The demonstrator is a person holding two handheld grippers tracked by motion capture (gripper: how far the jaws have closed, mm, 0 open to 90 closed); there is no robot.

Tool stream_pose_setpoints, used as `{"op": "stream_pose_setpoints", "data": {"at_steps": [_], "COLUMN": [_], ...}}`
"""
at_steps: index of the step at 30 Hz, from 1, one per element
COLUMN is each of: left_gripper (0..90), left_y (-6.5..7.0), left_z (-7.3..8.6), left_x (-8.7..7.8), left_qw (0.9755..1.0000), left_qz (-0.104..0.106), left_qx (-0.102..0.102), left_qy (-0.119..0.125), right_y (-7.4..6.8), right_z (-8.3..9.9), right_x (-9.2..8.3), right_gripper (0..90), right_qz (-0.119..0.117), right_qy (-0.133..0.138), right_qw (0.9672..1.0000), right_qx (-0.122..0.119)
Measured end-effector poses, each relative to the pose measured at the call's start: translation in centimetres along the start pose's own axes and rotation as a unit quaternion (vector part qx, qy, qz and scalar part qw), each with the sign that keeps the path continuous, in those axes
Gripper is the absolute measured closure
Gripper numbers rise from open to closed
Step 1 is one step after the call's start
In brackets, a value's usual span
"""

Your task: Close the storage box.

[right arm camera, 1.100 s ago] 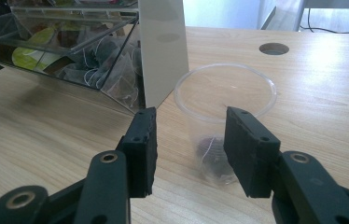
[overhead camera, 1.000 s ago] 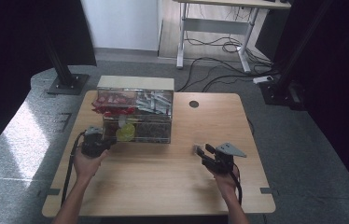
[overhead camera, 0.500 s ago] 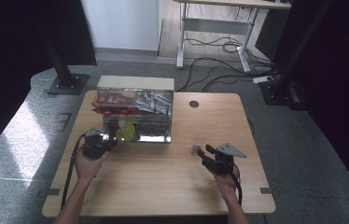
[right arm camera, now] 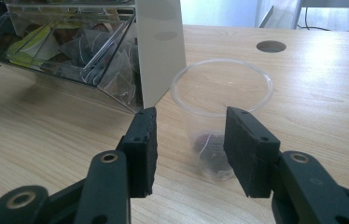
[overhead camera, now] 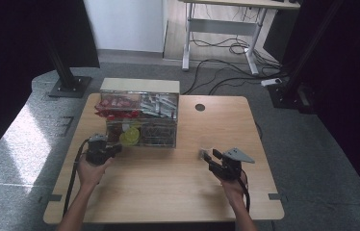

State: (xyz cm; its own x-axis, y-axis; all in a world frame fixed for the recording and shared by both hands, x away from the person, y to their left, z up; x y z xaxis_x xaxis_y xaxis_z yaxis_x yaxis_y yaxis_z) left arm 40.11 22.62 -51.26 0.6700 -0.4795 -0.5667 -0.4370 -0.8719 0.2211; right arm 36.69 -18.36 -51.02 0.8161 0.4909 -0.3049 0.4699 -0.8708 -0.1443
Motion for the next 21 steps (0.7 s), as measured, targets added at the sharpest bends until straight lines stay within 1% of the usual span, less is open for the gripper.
{"op": "stream_pose_setpoints", "data": {"at_steps": [6,14,16,17,21], "left_gripper": [90.0,90.0,90.0,90.0,90.0], "left_y": [0.05,0.2,0.26,0.3,0.4], "left_z": [0.08,0.28,0.37,0.43,0.51], "left_x": [0.06,0.14,0.21,0.25,0.26], "left_qw": [1.0,1.0,0.9999,0.9999,0.9999], "left_qz": [0.004,0.005,0.006,0.004,0.004], "left_qx": [-0.004,-0.002,0.0,0.002,0.004], "left_qy": [-0.003,-0.007,-0.009,-0.012,-0.01], "right_y": [0.03,0.2,0.22,0.23,0.19], "right_z": [0.01,0.1,0.08,0.09,0.09], "right_x": [0.0,-0.01,-0.03,-0.03,-0.02], "right_gripper": [53.8,53.8,53.8,53.8,53.7], "right_qz": [0.0,0.002,0.002,0.002,0.002], "right_qy": [0.002,0.001,0.002,0.002,0.002], "right_qw": [1.0,1.0,1.0,1.0,1.0], "right_qx": [0.001,0.003,0.002,0.003,0.002]}}
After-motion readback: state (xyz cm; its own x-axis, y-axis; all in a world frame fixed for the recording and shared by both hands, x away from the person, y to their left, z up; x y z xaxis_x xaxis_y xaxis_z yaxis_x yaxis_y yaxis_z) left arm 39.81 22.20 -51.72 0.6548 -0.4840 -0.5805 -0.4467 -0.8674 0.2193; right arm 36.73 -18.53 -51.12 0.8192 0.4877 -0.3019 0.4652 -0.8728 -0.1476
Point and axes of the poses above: each handheld gripper's, and its own axes: x roughly forward along the jaws, z roughly out of its underside, y roughly to its right, the point moved 4 cm from there along x, roughly forward along the jaws, and after that the axes turned 5 degrees about y, right-handed, at the moved point
